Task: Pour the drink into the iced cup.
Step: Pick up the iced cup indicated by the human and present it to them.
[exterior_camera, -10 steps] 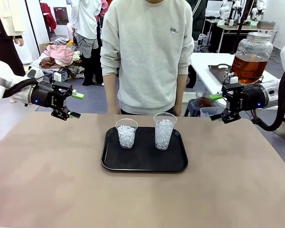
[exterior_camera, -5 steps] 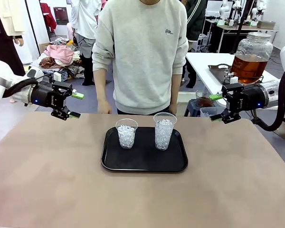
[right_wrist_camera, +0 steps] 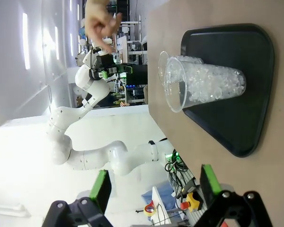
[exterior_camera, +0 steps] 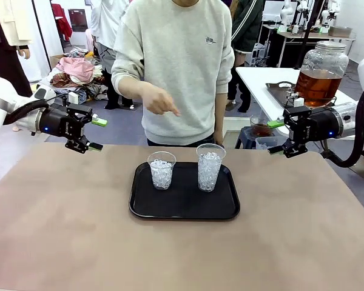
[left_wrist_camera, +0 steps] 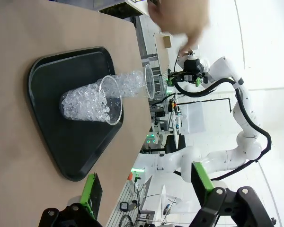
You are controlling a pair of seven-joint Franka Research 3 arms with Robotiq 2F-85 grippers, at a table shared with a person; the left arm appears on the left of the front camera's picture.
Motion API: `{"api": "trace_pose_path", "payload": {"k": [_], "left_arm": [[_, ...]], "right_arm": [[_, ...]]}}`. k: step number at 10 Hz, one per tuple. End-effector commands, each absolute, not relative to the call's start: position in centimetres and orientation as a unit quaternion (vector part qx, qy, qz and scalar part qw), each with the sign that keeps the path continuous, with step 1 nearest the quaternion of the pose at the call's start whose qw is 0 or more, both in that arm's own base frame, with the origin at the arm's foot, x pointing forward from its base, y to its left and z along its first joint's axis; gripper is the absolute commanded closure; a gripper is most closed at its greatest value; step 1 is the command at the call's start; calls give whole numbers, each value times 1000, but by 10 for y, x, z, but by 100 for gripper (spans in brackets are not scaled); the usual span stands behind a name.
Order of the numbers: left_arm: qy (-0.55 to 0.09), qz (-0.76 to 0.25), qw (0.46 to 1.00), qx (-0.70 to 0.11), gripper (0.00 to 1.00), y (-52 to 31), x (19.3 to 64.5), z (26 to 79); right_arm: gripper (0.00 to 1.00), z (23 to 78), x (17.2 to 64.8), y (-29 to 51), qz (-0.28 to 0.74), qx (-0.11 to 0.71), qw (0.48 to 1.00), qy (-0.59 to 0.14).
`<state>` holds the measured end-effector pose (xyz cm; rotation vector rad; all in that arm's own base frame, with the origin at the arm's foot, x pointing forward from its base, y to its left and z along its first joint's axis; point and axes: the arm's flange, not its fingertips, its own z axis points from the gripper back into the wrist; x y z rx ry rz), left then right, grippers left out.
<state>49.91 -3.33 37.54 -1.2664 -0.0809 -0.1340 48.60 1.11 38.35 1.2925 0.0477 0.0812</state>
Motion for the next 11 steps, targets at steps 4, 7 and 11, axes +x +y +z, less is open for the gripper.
{"api": "trace_pose_path", "payload": {"k": [4, 7, 11], "left_arm": [[-41, -63, 804, -589, 0, -33, 498, 379], [-41, -63, 804, -589, 0, -33, 498, 379], [-41, -63, 804, -589, 0, -33, 498, 379]], "right_arm": [[0, 385, 486, 11, 38, 602, 798, 19], [0, 385, 486, 11, 38, 602, 798, 19], [0, 385, 486, 11, 38, 602, 798, 19]]}}
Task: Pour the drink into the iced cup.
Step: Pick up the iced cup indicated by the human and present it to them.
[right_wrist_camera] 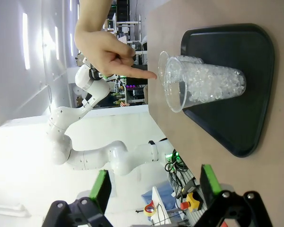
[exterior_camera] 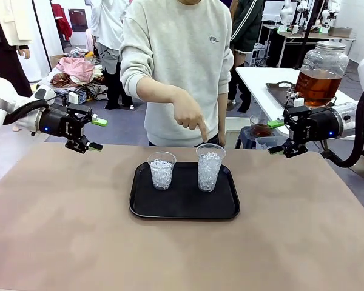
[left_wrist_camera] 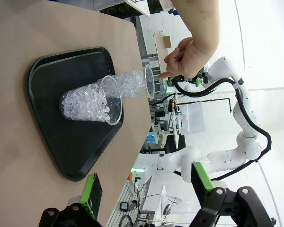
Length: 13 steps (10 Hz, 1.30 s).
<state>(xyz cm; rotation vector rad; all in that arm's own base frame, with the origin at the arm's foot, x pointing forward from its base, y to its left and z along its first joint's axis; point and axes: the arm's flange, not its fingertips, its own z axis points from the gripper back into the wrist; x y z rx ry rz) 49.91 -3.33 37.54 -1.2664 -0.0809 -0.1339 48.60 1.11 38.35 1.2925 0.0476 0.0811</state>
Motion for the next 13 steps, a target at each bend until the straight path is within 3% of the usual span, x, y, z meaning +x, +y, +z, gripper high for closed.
{"api": "trace_pose_path", "payload": {"k": [1, 7, 9, 13], "left_arm": [[-41, -63, 804, -589, 0, -33, 498, 379], [-41, -63, 804, -589, 0, -33, 498, 379], [-41, -63, 804, -589, 0, -33, 498, 379], [-41, -63, 804, -589, 0, -33, 498, 379]], "right_arm": [[0, 384, 486, 11, 38, 602, 797, 22], [0, 388, 488, 19, 305, 566, 755, -126], [0, 385, 490, 21, 346, 549, 748, -141], [0, 389, 486, 22, 322, 555, 756, -131]]}}
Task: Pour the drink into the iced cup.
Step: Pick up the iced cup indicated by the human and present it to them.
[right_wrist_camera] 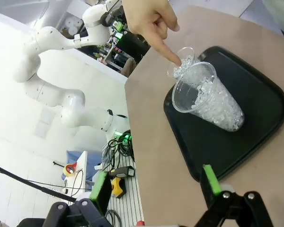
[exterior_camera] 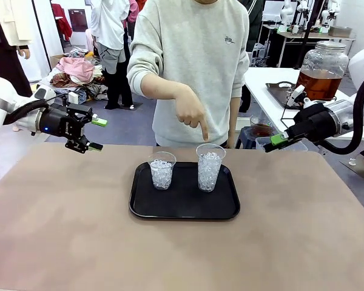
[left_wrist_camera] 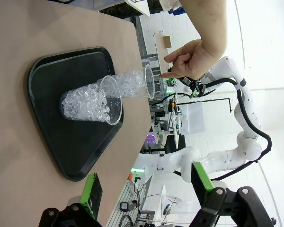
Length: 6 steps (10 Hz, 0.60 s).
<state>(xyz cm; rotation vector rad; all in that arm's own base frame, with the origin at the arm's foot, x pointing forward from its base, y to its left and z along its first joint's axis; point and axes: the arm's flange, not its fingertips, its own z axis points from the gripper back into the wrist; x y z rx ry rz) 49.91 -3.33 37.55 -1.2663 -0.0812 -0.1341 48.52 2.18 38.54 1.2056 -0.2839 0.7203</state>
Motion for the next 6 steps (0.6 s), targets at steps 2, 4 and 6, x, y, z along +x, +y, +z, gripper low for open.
{"api": "trace_pose_path", "payload": {"k": [2, 4, 6], "left_arm": [[-41, -63, 804, -589, 0, -33, 498, 379], [-41, -63, 804, -589, 0, -33, 498, 379], [-41, -63, 804, -589, 0, -33, 498, 379]], "right_arm": [[0, 385, 485, 22, 330, 553, 754, -130], [0, 391, 492, 37, 396, 512, 729, -223], [0, 377, 499, 40, 436, 497, 692, -290]]}}
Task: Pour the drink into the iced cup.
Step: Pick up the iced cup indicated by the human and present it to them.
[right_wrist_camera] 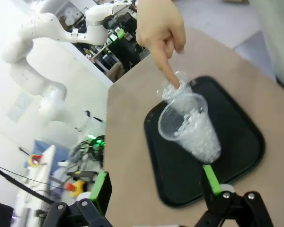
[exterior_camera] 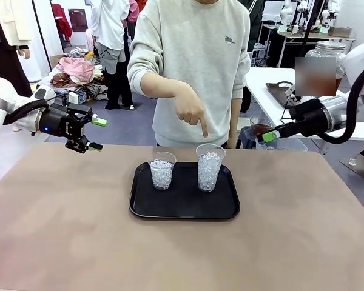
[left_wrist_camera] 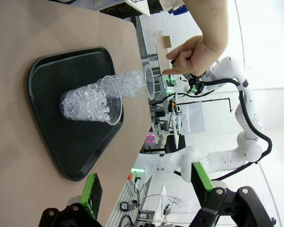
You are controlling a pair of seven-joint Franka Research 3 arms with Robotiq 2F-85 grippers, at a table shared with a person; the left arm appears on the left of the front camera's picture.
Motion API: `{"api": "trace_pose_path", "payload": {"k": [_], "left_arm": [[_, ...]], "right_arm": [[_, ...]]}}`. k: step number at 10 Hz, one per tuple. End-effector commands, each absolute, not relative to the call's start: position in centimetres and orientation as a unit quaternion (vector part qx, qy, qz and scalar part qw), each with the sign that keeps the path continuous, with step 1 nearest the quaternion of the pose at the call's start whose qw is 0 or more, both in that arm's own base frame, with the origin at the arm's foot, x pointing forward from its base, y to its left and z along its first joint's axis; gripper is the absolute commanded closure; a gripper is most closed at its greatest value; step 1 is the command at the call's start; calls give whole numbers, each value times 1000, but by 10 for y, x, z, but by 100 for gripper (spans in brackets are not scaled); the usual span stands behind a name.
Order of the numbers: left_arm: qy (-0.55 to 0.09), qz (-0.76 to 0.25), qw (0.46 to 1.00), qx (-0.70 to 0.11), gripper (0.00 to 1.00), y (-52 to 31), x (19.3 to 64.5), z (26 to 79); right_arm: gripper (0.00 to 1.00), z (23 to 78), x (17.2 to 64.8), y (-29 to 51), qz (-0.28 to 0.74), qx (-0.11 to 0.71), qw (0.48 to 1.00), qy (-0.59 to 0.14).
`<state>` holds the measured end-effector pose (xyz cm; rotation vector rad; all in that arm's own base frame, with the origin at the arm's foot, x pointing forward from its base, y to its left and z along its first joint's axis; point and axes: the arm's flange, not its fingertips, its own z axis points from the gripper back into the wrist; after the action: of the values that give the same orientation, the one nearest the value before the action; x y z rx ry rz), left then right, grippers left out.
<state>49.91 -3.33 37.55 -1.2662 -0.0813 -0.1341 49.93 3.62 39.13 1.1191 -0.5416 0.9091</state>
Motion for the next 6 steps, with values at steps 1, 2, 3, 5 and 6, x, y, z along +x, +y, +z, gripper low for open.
{"api": "trace_pose_path", "payload": {"k": [1, 2, 3, 5, 6], "left_arm": [[-41, -63, 804, -589, 0, -33, 498, 379], [-41, -63, 804, -589, 0, -33, 498, 379], [-41, -63, 804, -589, 0, -33, 498, 379], [-41, -63, 804, -589, 0, -33, 498, 379], [-41, -63, 804, -589, 0, -33, 498, 379]], "right_arm": [[0, 368, 502, 43, 462, 490, 664, -323], [0, 360, 504, 46, 493, 473, 643, -346], [0, 354, 505, 49, 512, 466, 623, -364], [0, 339, 506, 53, 521, 460, 599, -399], [0, 333, 506, 56, 516, 459, 594, -413]]}}
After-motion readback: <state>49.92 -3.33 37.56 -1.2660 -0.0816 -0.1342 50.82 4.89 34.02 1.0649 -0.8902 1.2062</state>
